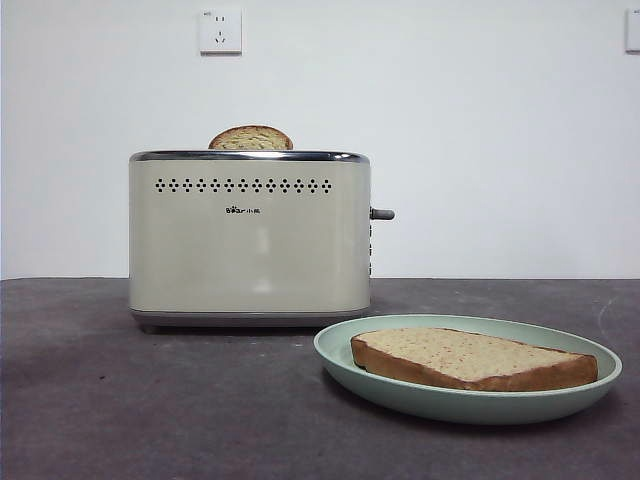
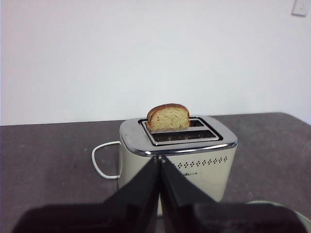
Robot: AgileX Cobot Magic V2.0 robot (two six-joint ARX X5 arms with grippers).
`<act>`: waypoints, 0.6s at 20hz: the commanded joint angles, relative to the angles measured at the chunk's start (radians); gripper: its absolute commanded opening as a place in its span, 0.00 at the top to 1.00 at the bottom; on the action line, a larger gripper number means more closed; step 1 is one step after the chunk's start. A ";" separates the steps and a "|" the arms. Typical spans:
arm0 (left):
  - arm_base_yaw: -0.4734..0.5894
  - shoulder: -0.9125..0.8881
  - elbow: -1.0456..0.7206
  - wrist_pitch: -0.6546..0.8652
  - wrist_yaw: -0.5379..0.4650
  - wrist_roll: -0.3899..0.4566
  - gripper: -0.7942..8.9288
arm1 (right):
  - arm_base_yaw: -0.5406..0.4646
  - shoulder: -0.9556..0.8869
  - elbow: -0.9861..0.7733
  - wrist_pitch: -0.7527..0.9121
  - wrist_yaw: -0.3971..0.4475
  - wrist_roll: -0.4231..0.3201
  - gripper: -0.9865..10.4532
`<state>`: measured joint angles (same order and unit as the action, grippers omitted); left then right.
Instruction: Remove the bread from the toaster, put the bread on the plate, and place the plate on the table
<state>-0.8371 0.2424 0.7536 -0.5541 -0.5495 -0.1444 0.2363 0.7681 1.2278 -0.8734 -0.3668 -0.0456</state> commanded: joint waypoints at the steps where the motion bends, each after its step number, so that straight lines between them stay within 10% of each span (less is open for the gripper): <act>1: -0.002 -0.004 -0.026 0.019 0.000 -0.014 0.93 | 0.002 -0.070 -0.124 0.064 0.002 -0.008 0.92; 12: -0.001 0.006 -0.189 0.178 -0.026 0.056 0.92 | 0.002 -0.142 -0.453 0.131 0.064 -0.004 0.92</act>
<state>-0.8371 0.2470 0.5732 -0.3729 -0.5663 -0.1181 0.2363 0.6296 0.7753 -0.7563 -0.3069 -0.0486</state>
